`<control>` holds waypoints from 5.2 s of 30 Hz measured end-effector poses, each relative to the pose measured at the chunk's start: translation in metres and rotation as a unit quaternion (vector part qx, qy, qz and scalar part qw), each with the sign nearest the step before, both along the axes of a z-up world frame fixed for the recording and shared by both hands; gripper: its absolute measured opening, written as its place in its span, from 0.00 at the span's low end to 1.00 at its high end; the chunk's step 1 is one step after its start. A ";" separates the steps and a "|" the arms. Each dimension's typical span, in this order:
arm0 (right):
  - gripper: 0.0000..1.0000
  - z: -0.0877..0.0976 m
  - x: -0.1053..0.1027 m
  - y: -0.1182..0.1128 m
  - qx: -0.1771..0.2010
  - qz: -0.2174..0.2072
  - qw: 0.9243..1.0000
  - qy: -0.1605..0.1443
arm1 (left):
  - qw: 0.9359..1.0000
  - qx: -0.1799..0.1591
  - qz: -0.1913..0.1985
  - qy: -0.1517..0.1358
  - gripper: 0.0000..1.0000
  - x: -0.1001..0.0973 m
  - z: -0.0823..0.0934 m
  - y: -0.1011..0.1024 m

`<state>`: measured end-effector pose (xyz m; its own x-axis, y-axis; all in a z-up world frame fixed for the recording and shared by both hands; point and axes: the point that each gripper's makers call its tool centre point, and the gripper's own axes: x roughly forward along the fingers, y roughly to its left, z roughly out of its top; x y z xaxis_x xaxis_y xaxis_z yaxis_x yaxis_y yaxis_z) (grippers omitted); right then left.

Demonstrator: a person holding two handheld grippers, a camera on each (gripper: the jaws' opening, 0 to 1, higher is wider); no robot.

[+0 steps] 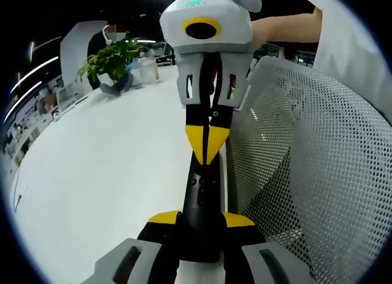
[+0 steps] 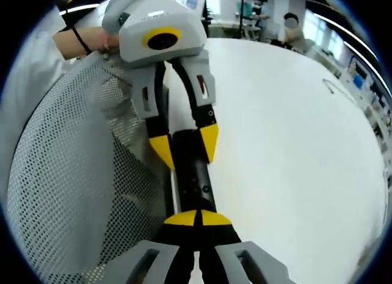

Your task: Press the specified remote control buttons in sequence, fully releasing each button before pressing the next.

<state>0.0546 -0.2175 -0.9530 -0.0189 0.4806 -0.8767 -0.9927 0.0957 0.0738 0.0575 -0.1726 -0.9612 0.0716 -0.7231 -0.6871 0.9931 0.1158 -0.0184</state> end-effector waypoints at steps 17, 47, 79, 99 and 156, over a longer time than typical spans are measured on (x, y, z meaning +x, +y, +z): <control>0.00 -0.002 0.000 -0.007 -0.051 0.032 0.998 -0.036 | 1.000 0.001 -0.002 0.001 0.25 -0.001 0.000 -0.001; 0.00 0.003 0.005 -0.001 0.078 -0.103 0.992 0.010 | 1.000 -0.003 0.000 0.000 0.25 0.000 0.001 -0.001; 0.00 -0.004 0.005 0.005 -0.050 0.037 0.998 -0.033 | 1.000 -0.003 0.001 0.000 0.25 0.000 0.000 -0.001; 0.00 0.001 0.002 0.017 0.047 -0.026 0.998 -0.022 | 1.000 -0.004 0.002 0.000 0.25 0.001 0.000 -0.001; 0.00 0.000 -0.007 0.025 0.008 -0.034 0.997 -0.073 | 1.000 -0.003 0.012 0.006 0.24 0.001 0.000 -0.001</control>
